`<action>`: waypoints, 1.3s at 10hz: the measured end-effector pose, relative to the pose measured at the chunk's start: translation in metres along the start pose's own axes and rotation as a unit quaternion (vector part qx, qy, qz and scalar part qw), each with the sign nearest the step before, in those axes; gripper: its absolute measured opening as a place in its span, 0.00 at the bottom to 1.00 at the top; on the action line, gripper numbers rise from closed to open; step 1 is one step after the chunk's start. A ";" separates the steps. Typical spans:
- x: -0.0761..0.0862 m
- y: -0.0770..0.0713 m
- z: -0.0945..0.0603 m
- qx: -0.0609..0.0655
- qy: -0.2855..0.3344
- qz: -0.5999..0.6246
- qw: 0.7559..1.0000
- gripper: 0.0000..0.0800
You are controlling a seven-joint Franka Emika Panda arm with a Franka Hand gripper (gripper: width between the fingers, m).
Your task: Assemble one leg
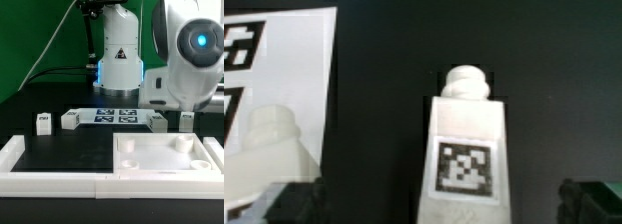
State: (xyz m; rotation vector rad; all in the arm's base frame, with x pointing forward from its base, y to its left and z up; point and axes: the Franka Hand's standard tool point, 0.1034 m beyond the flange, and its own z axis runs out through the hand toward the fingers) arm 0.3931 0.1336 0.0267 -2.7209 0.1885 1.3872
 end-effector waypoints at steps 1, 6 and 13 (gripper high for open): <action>0.001 0.000 0.004 -0.001 -0.001 0.002 1.000 0.81; 0.004 -0.003 0.016 -0.005 -0.005 0.005 1.000 0.81; 0.004 -0.004 0.016 -0.006 -0.005 0.004 1.000 0.36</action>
Offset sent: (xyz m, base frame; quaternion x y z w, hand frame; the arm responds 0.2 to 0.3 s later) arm -0.0071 0.0074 -0.0070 0.0042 -0.0038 0.0172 0.9998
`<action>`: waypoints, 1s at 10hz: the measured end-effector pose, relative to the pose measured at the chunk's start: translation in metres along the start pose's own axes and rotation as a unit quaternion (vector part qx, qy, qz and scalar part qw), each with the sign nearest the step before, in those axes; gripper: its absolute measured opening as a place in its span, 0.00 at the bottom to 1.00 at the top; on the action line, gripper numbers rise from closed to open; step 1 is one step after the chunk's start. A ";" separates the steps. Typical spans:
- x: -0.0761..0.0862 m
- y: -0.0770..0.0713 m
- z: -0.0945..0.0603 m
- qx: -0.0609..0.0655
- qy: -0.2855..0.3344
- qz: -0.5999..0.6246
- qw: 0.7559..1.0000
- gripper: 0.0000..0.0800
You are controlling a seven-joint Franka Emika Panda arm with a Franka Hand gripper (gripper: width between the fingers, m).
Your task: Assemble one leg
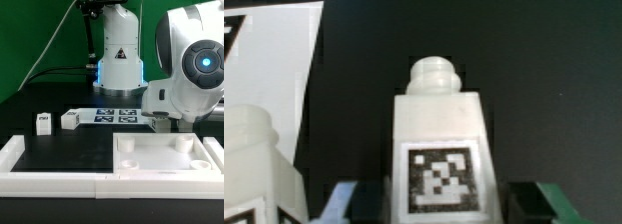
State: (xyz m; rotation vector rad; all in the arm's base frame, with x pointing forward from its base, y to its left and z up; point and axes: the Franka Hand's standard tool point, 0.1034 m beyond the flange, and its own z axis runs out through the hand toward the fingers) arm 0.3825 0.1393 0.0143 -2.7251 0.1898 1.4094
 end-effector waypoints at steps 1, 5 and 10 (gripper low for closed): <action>0.000 0.000 0.000 0.000 0.000 0.000 1.000 0.36; -0.004 0.003 -0.008 0.002 0.001 -0.003 1.000 0.36; -0.038 0.011 -0.063 0.007 0.018 -0.010 1.000 0.36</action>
Offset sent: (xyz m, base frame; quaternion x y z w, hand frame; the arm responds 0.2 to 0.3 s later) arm 0.0000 0.0000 0.0000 0.0000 0.0000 0.0000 1.0000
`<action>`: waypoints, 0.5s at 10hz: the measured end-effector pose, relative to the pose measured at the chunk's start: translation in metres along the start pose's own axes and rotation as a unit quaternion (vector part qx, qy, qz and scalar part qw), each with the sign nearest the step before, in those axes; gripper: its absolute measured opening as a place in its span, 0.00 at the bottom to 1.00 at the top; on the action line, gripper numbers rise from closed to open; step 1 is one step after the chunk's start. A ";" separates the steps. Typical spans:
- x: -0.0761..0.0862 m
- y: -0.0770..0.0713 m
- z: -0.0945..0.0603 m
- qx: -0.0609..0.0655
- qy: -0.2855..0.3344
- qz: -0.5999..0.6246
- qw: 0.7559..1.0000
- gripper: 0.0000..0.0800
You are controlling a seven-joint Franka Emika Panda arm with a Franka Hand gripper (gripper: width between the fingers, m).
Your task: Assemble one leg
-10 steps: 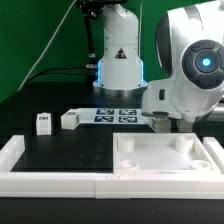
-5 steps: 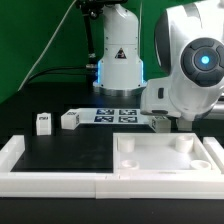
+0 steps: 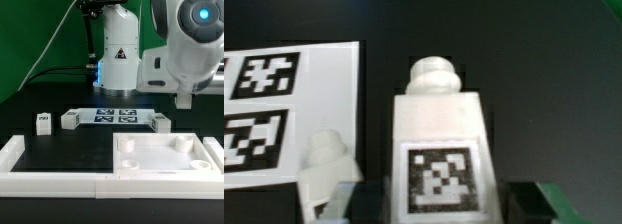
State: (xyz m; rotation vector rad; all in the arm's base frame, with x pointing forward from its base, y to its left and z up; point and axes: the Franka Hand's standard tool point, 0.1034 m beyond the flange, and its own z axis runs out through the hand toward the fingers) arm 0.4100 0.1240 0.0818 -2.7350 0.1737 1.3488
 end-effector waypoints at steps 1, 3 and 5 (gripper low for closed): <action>0.004 -0.002 0.001 0.001 0.014 0.000 1.000 0.36; 0.010 -0.004 -0.001 0.004 0.035 -0.001 0.999 0.36; 0.016 -0.005 -0.006 0.011 0.154 -0.009 0.988 0.36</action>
Offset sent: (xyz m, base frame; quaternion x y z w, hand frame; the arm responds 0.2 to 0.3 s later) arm 0.0000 0.0000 0.0000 0.0000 0.2667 0.0000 0.9638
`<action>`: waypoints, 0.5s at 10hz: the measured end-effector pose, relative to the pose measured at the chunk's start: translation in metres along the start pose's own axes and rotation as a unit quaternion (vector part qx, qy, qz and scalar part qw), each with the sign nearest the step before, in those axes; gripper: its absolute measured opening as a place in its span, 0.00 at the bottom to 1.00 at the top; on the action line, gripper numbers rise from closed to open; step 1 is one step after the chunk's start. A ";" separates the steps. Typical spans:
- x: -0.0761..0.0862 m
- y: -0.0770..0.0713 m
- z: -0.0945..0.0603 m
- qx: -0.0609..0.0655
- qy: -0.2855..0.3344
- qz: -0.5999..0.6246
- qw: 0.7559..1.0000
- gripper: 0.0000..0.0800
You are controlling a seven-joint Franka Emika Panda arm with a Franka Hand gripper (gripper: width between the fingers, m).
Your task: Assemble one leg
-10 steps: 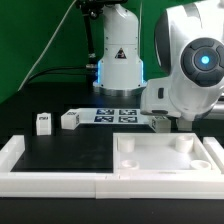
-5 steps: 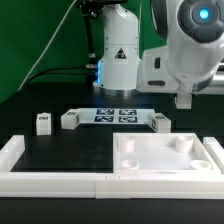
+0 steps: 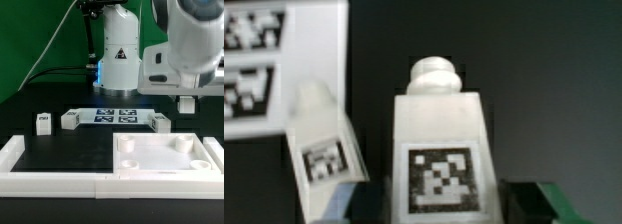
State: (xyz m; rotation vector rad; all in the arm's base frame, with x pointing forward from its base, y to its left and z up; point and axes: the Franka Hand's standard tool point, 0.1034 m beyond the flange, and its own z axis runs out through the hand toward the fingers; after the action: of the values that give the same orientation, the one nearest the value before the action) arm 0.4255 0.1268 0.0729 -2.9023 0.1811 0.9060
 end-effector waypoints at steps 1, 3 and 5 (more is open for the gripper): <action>0.006 0.006 0.002 -0.001 0.035 -0.002 0.999 0.36; 0.013 0.007 -0.017 0.003 0.139 -0.009 0.990 0.36; 0.023 0.007 -0.033 0.009 0.224 -0.020 0.974 0.36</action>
Offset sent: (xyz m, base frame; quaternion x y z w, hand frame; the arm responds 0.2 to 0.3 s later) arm 0.0182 -0.0132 0.0182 -0.0224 0.1622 -0.0456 0.9854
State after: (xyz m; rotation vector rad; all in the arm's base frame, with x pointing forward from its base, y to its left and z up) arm 0.4622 0.1133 0.0866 -3.0340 0.1602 0.2268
